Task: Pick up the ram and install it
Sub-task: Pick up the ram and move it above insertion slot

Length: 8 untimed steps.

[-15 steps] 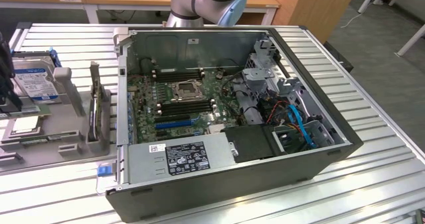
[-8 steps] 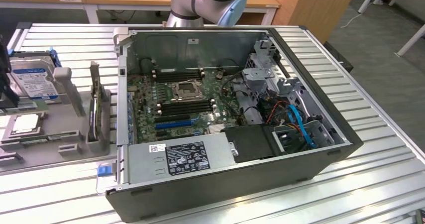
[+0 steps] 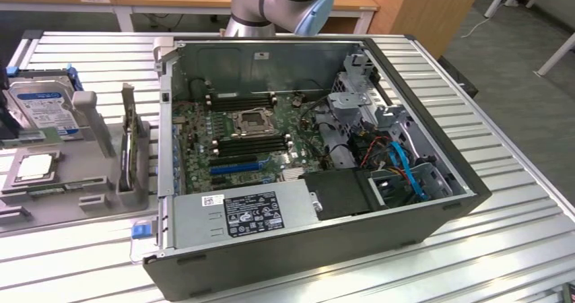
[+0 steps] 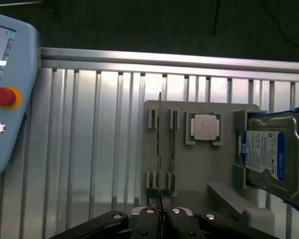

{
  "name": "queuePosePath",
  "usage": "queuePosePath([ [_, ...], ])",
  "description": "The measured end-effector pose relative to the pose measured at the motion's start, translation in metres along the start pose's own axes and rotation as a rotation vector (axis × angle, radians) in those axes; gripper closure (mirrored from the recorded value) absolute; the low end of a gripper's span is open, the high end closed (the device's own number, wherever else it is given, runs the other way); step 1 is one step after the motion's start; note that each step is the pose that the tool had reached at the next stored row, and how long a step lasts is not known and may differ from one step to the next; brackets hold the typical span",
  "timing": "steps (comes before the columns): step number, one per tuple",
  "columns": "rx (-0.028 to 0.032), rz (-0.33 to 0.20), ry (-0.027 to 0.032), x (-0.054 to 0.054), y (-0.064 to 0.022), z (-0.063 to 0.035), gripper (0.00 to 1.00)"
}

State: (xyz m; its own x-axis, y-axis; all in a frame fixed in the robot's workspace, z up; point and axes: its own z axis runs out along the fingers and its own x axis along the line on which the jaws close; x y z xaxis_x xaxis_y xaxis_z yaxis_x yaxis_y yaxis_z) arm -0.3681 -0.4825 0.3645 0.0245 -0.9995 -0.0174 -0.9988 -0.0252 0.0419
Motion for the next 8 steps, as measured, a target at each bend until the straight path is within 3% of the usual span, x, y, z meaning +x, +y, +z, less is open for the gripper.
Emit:
queuePosePath([
  [8,0.0,0.0,0.0,0.0,0.0005,-0.0121,0.89],
])
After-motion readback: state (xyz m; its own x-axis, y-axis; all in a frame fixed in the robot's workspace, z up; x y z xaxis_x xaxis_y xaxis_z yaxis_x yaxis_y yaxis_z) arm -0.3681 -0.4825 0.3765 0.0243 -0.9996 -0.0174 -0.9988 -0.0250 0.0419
